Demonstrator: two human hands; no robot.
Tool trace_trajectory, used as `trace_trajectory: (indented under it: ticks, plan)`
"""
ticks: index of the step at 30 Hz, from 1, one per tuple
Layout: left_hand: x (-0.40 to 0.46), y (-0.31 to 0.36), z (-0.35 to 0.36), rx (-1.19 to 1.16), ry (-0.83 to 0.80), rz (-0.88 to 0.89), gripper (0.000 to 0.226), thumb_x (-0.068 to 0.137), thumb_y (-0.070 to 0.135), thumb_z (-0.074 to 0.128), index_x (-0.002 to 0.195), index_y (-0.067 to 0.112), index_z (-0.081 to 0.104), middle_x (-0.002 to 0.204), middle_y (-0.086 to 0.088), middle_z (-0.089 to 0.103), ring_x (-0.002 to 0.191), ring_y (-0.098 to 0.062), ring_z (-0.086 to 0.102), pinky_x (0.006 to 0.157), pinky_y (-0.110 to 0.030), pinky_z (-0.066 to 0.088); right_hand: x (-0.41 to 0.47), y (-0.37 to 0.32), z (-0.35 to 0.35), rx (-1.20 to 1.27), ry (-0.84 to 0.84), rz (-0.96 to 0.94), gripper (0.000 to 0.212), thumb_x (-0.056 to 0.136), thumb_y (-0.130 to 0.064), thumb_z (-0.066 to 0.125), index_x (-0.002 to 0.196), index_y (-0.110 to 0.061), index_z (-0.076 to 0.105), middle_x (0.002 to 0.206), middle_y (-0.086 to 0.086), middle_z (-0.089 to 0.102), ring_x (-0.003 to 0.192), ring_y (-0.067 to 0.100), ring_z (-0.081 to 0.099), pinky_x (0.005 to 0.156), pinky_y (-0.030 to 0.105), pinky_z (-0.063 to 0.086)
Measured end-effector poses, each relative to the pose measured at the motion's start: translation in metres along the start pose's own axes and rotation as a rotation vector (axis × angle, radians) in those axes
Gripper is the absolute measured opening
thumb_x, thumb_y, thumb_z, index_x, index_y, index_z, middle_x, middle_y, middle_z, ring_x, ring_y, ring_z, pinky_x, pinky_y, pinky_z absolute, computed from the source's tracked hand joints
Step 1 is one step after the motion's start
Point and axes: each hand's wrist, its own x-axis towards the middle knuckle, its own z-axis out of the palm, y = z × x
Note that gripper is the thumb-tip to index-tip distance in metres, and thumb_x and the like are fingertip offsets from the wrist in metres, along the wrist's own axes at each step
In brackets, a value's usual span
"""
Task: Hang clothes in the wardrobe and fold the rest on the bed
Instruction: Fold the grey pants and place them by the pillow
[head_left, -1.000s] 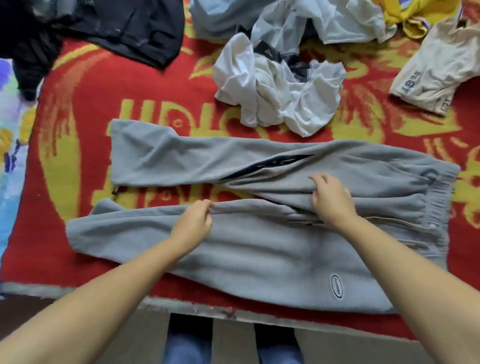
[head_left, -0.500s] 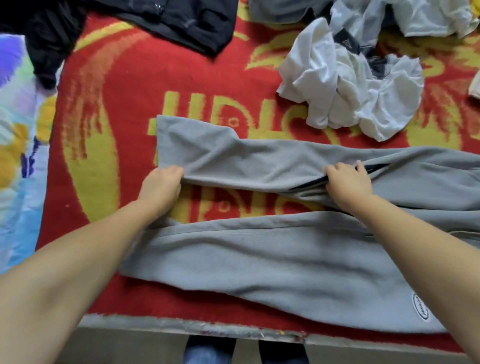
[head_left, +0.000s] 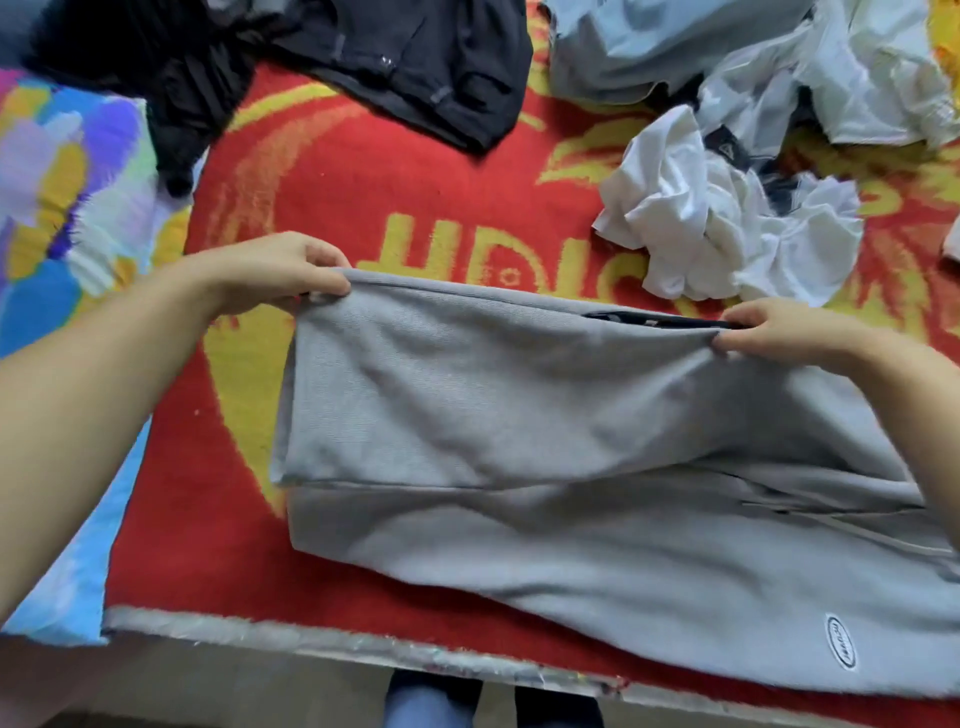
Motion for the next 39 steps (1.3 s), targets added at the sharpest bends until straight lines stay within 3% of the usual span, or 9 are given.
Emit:
trace_trajectory:
  ticks: [6, 9, 15, 19, 22, 26, 29, 34, 39]
  plan:
    - [0.072, -0.047, 0.058, -0.106, 0.702, -0.192, 0.045, 0.088, 0.019, 0.063, 0.128, 0.005, 0.049, 0.111, -0.017, 0.060, 0.102, -0.029, 0.057, 0.088, -0.034, 0.044, 0.056, -0.031, 0.083, -0.081, 0.340, 0.050, 0.054, 0.093, -0.023, 0.054, 0.144, -0.019, 0.038, 0.147, 0.011, 0.039, 0.134, 0.031, 0.037, 0.110, 0.050, 0.031]
    - [0.078, -0.068, 0.101, -0.105, 0.669, -0.372, 0.066, 0.087, 0.032, 0.065, 0.139, 0.004, 0.035, 0.137, -0.023, 0.045, 0.126, -0.037, 0.044, 0.103, -0.040, 0.036, 0.047, -0.040, 0.120, -0.101, 0.397, -0.035, 0.048, 0.091, -0.015, 0.052, 0.139, -0.012, 0.045, 0.142, 0.013, 0.043, 0.131, 0.031, 0.038, 0.107, 0.048, 0.032]
    - [0.039, -0.105, 0.141, -0.022, 0.638, -0.323, 0.034, 0.093, 0.020, 0.058, 0.114, -0.004, 0.049, 0.118, -0.026, 0.057, 0.108, -0.040, 0.054, 0.083, -0.039, 0.039, -0.024, -0.020, 0.181, -0.115, 0.287, -0.233, 0.014, 0.090, -0.010, 0.054, 0.100, -0.008, 0.064, 0.100, 0.012, 0.060, 0.092, 0.036, 0.058, 0.070, 0.041, 0.045]
    - [0.005, -0.123, 0.128, 0.047, 0.853, -0.027, 0.029, 0.089, 0.013, 0.061, 0.113, -0.001, 0.053, 0.103, -0.021, 0.055, 0.097, -0.037, 0.053, 0.088, -0.043, 0.040, -0.044, 0.015, 0.210, -0.254, 0.101, -0.117, 0.036, 0.092, -0.015, 0.050, 0.128, -0.015, 0.056, 0.127, 0.004, 0.056, 0.120, 0.026, 0.051, 0.089, 0.036, 0.047]
    - [-0.041, -0.146, 0.152, 0.542, 0.400, 0.253, 0.046, 0.078, 0.028, 0.077, 0.113, 0.003, 0.059, 0.102, -0.014, 0.061, 0.094, -0.034, 0.059, 0.084, -0.042, 0.045, -0.041, 0.025, 0.218, -0.338, 0.134, -0.130, 0.055, 0.083, -0.007, 0.057, 0.137, -0.002, 0.047, 0.136, 0.017, 0.050, 0.125, 0.034, 0.048, 0.101, 0.040, 0.041]
    - [-0.059, -0.151, 0.175, 1.045, -0.004, 0.140, 0.040, 0.081, 0.040, 0.064, 0.113, 0.017, 0.057, 0.114, -0.003, 0.056, 0.111, -0.024, 0.052, 0.106, -0.039, 0.031, -0.035, 0.016, 0.227, -0.444, 0.158, -0.070, 0.052, 0.090, -0.022, 0.053, 0.140, -0.012, 0.040, 0.131, 0.011, 0.045, 0.121, 0.031, 0.044, 0.091, 0.039, 0.040]
    - [-0.059, -0.126, 0.162, 0.922, -0.003, 0.166, 0.010, 0.082, 0.026, 0.061, 0.088, 0.019, 0.057, 0.101, -0.004, 0.058, 0.102, -0.024, 0.055, 0.083, -0.035, 0.041, -0.034, 0.009, 0.224, -0.481, 0.119, -0.006, 0.050, 0.095, -0.029, 0.047, 0.142, -0.020, 0.031, 0.127, 0.008, 0.042, 0.120, 0.029, 0.041, 0.090, 0.039, 0.039]
    - [-0.111, -0.086, 0.134, 0.542, -0.117, 0.158, 0.031, 0.075, 0.012, 0.061, 0.072, 0.038, 0.044, 0.062, 0.017, 0.055, 0.062, -0.001, 0.054, 0.053, -0.017, 0.035, -0.040, 0.004, 0.211, -0.464, 0.131, -0.088, 0.063, 0.089, -0.027, 0.056, 0.147, -0.027, 0.029, 0.138, 0.010, 0.035, 0.127, 0.030, 0.035, 0.099, 0.041, 0.034]
    - [-0.170, -0.076, 0.110, 0.246, -0.003, 0.084, 0.015, 0.082, 0.011, 0.067, 0.077, 0.024, 0.061, 0.068, 0.007, 0.061, 0.059, 0.001, 0.050, 0.057, -0.018, 0.039, -0.050, -0.021, 0.205, -0.434, -0.101, -0.237, 0.013, 0.085, -0.023, 0.058, 0.092, -0.023, 0.048, 0.114, 0.005, 0.055, 0.109, 0.028, 0.051, 0.098, 0.040, 0.036]
